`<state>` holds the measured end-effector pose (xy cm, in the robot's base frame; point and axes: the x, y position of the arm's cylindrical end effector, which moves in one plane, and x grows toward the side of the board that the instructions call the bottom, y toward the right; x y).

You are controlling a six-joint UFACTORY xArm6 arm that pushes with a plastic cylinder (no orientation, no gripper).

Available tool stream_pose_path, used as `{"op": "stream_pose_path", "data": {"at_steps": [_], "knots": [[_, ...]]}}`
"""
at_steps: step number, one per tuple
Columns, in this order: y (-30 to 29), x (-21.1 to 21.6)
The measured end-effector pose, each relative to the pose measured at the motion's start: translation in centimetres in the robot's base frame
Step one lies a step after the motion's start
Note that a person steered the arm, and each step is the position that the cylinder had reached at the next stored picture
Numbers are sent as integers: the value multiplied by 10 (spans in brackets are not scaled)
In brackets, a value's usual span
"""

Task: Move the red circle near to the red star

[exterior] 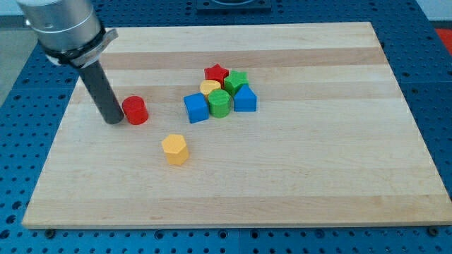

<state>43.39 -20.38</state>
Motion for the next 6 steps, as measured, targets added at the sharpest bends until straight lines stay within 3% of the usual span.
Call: {"op": "stream_pose_path", "data": {"at_steps": [1, 2, 3, 4, 6], "knots": [[11, -23], [1, -20], [-35, 25], [-12, 37], [75, -52]]}}
